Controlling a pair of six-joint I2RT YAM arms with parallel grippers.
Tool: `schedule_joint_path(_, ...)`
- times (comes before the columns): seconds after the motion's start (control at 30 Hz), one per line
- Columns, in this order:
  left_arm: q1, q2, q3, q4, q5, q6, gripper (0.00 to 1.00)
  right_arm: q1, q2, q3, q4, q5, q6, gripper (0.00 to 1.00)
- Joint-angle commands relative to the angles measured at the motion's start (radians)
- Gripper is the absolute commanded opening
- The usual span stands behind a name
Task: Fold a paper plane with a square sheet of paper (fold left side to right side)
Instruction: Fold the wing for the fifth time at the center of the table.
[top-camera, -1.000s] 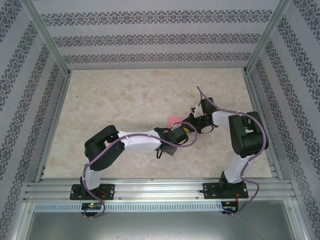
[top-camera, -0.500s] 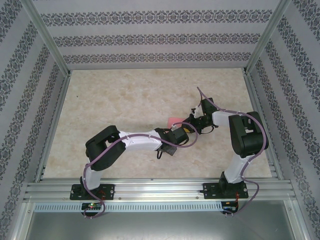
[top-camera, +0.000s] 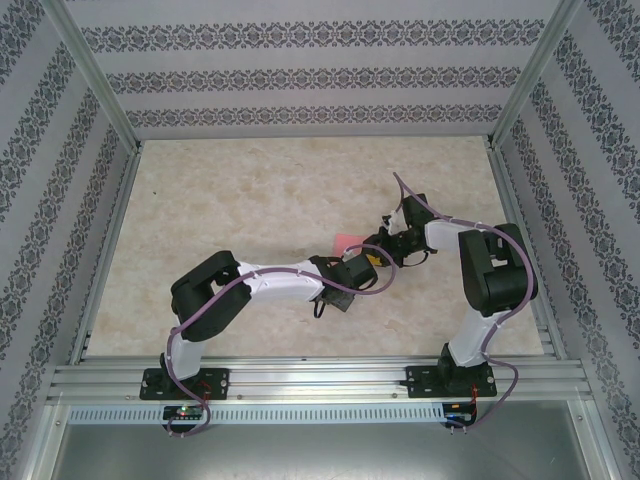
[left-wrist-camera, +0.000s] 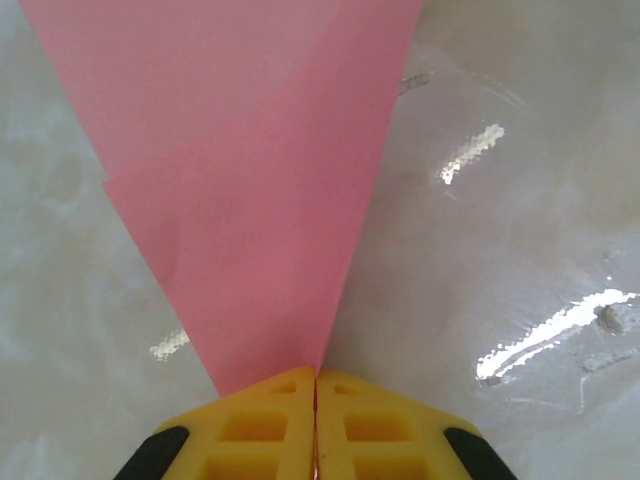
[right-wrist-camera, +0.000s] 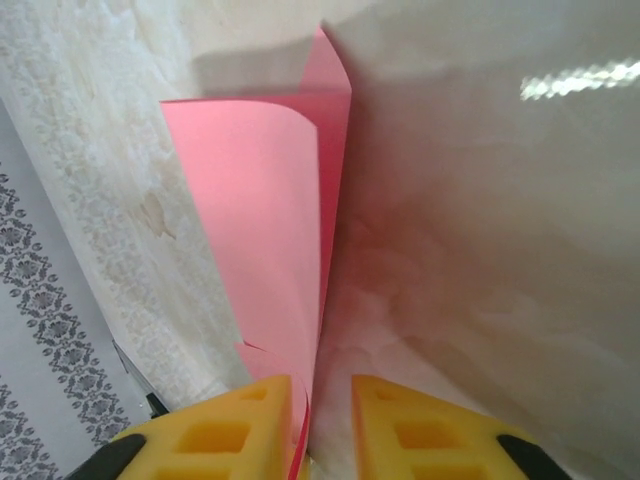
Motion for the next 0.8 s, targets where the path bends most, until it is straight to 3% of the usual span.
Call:
schedule_joint_path(0.0, 0.015, -0.049, 0.000, 0.025, 0.039, -0.014, 0.06, -0.027, -0.081, 0.013, 0.014, 0.031, -0.017, 0.30)
schedule_joint_path(0.23, 0.056, -0.099, -0.039, 0.077, 0.136, -0.029, 0.04, -0.077, -0.222, -0.028, 0.022, 0.088, -0.021, 0.48)
schedule_joint_path(0.57, 0.120, -0.138, -0.122, 0.211, 0.314, -0.093, 0.04, -0.071, -0.263, -0.153, 0.146, 0.058, -0.017, 0.49)
schedule_joint_path(0.77, 0.162, -0.155, -0.201, 0.340, 0.407, -0.157, 0.03, -0.022, -0.233, -0.187, 0.186, 0.057, -0.009, 0.42)
